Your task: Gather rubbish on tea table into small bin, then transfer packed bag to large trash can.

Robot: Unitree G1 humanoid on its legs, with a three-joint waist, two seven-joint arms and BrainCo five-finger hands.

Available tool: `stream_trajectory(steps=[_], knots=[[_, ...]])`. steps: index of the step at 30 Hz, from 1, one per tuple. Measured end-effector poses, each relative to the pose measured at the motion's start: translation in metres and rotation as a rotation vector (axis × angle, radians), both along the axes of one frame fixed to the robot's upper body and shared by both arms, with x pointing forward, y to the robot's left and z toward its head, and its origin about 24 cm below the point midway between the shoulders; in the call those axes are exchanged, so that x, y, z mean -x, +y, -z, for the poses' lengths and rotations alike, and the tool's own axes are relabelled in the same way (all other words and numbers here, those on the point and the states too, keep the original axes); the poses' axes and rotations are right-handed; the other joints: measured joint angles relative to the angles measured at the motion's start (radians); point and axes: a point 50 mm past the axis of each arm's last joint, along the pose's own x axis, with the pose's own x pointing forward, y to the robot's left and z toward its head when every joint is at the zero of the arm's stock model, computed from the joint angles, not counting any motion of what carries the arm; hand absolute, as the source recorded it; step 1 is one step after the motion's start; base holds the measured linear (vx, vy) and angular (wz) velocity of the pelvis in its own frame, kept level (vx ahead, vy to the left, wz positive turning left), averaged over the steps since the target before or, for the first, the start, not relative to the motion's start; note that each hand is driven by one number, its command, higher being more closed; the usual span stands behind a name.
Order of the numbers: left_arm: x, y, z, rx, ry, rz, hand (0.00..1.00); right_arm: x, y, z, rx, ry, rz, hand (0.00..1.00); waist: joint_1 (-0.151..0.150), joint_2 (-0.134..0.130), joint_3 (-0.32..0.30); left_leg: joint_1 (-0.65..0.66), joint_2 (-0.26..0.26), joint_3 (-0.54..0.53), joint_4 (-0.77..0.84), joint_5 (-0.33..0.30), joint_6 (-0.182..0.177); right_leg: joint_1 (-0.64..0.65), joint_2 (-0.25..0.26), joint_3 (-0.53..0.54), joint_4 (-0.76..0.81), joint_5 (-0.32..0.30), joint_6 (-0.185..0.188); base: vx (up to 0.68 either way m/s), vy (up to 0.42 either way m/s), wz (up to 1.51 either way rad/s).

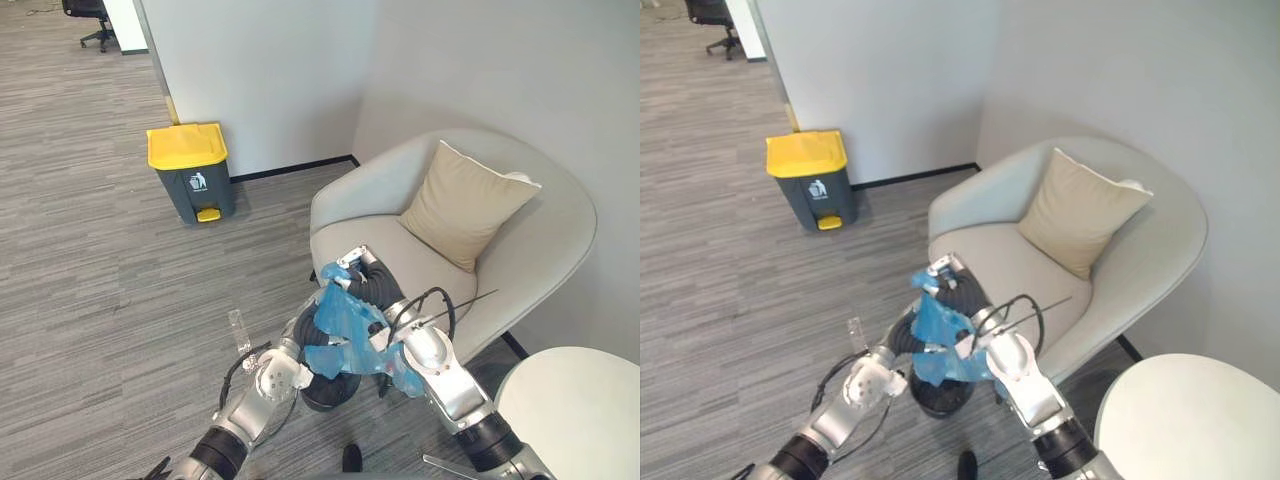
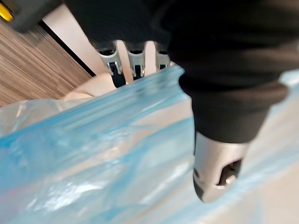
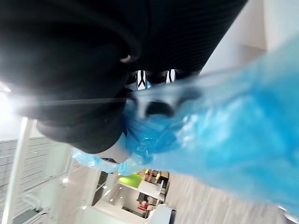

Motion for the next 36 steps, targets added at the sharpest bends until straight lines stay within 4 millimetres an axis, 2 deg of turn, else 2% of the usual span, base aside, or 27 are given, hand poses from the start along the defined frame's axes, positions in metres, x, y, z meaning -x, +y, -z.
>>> stream_trajectory(steps=[6, 10, 11, 14, 20, 25, 29, 36], knots=[[-0.003, 0.006, 0.0, 0.005, 0.011, -0.062, 0.0, 0.004, 0.011, 0.0, -0.034, 0.019, -0.055, 1.0, 0.0, 0.0, 0.0, 0.0, 0.001, 0.0, 0.0, 0.0, 0.0, 0.0, 0.0, 0.0, 0.0, 0.0, 0.0, 0.0, 0.0, 0.0], [-0.002, -0.001, 0.0, 0.028, 0.018, -0.059, 0.0, 0.006, 0.02, -0.001, -0.072, 0.033, -0.09, 1.0, 0.001, 0.0, 0.0, -0.001, 0.0, -0.001, 0.0, 0.0, 0.0, 0.0, -0.001, 0.0, 0.0, 0.0, 0.0, 0.0, 0.0, 0.0], [-0.002, -0.002, 0.0, 0.032, 0.02, -0.057, 1.0, 0.007, 0.022, 0.0, -0.076, 0.039, -0.103, 1.0, 0.001, 0.0, 0.0, -0.001, 0.0, -0.001, 0.0, 0.0, 0.0, 0.0, -0.001, 0.0, 0.0, 0.0, 0.0, 0.0, 0.0, 0.0], [-0.001, -0.01, -0.002, 0.064, 0.02, -0.042, 1.0, 0.014, 0.037, 0.001, -0.093, 0.057, -0.169, 1.0, 0.0, 0.002, 0.001, -0.001, 0.001, -0.002, 0.0, 0.0, 0.0, 0.0, -0.001, -0.001, 0.0, 0.0, 0.0, 0.0, 0.0, 0.0], [-0.001, -0.025, -0.013, 0.152, 0.009, 0.003, 1.0, 0.019, 0.047, 0.005, -0.091, 0.08, -0.225, 1.0, 0.0, 0.003, 0.002, -0.001, 0.001, -0.003, 0.0, 0.0, 0.0, 0.0, -0.002, -0.002, 0.0, 0.0, 0.0, 0.0, 0.0, 0.0], [-0.007, -0.033, -0.029, 0.209, -0.034, 0.032, 1.0, 0.019, 0.047, 0.007, -0.106, 0.101, -0.232, 1.0, 0.0, 0.004, 0.002, -0.001, 0.001, -0.003, 0.0, 0.0, 0.0, 0.0, -0.002, -0.002, 0.0, 0.0, 0.0, 0.0, 0.0, 0.0], [-0.01, -0.038, -0.045, 0.275, -0.079, 0.044, 1.0, 0.016, 0.049, 0.025, -0.095, 0.184, -0.212, 1.0, -0.002, 0.004, 0.002, -0.001, 0.0, -0.002, 0.0, 0.0, 0.0, 0.0, -0.002, -0.002, 0.0, 0.0, 0.0, 0.0, 0.0, 0.0], [-0.011, -0.038, -0.047, 0.297, -0.075, 0.038, 1.0, 0.017, 0.047, 0.027, -0.056, 0.158, -0.185, 1.0, -0.002, 0.004, 0.002, 0.0, 0.001, -0.002, 0.0, 0.0, 0.0, 0.0, -0.002, -0.001, 0.0, 0.0, 0.0, 0.0, 0.0, 0.0]])
